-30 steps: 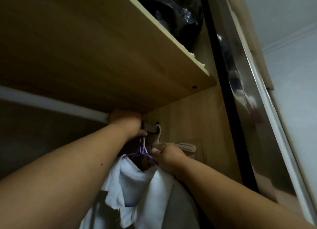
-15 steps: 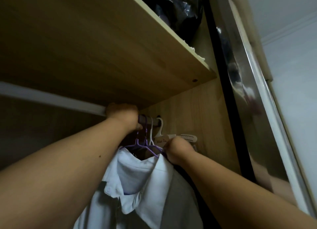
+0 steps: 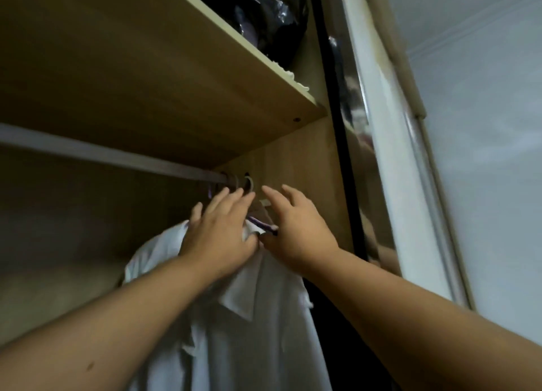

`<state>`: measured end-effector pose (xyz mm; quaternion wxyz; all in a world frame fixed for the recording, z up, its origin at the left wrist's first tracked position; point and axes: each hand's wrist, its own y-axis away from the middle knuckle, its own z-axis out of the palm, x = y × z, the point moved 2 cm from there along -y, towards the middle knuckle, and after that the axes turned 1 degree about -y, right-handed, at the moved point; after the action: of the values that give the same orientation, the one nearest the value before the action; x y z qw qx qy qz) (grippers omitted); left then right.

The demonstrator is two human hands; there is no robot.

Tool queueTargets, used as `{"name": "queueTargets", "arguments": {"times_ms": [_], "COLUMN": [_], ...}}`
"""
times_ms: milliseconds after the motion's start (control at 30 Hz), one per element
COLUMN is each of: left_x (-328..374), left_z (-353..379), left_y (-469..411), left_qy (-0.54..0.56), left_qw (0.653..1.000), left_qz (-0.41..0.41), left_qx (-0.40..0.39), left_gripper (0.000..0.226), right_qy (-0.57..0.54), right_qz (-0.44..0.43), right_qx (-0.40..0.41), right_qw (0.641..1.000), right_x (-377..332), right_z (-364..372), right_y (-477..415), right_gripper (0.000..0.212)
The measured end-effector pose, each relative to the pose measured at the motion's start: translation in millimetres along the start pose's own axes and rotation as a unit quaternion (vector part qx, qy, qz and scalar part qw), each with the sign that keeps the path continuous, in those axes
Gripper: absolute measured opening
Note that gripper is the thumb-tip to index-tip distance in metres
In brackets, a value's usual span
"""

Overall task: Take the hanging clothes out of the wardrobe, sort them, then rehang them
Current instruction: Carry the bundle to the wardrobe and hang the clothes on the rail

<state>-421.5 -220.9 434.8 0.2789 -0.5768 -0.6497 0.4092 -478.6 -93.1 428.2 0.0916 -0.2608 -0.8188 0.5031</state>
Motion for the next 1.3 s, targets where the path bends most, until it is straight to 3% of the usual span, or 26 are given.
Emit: {"name": "queueTargets", "arguments": {"times_ms": [100,200,333,433,533,700,867,1033,1167,1300], "left_x": [41.6,91.3,172.8,249.8,340.5,472.0,561.1,591.3,587.5,572.6], "left_z": [-2.2,-12.9,-16.5,-13.7,-18.4,-43.7,-85.1,-131.8,-162.0,-201.5], "left_y": [41.0,76.3,117.2,161.7,224.4,333.9,436.3,529.2,585.1,625.4], "left_qy": [0.051,0.109,0.149,0.175,0.225,0.287,0.338,0.333,0.347,0.372], "left_qw": [0.997,0.990,0.980,0.963,0.927,0.855,0.777,0.697,0.630,0.586], "left_qz": [0.055,0.084,0.125,0.165,0.216,0.300,0.379,0.495,0.547,0.585], "left_qx": [-0.002,-0.004,-0.050,-0.124,-0.210,-0.310,-0.372,-0.397,-0.430,-0.418], "left_gripper": [0.071,0.071,0.073,0.074,0.073,0.072,0.072,0.071,0.067,0.065], "right_qy": [0.091,0.142,0.204,0.246,0.270,0.318,0.330,0.327,0.337,0.345], "right_qz": [-0.065,-0.073,-0.010,0.108,0.227,0.343,0.465,0.565,0.648,0.717], "right_qx": [0.006,-0.010,-0.054,-0.123,-0.189,-0.289,-0.322,-0.335,-0.298,-0.256], "right_qw": [0.994,0.987,0.977,0.955,0.916,0.835,0.756,0.680,0.615,0.549], "right_x": [-4.5,2.0,30.5,61.4,86.2,89.0,49.1,-22.8,-92.9,-175.7], "right_z": [-27.4,-65.3,-121.1,-170.0,-227.5,-313.3,-389.9,-435.6,-454.2,-453.8], "right_y": [40.4,89.5,176.5,263.9,366.0,528.1,660.4,754.4,806.6,845.8], "right_gripper": [0.080,0.080,0.082,0.085,0.082,0.085,0.082,0.081,0.072,0.068]}}
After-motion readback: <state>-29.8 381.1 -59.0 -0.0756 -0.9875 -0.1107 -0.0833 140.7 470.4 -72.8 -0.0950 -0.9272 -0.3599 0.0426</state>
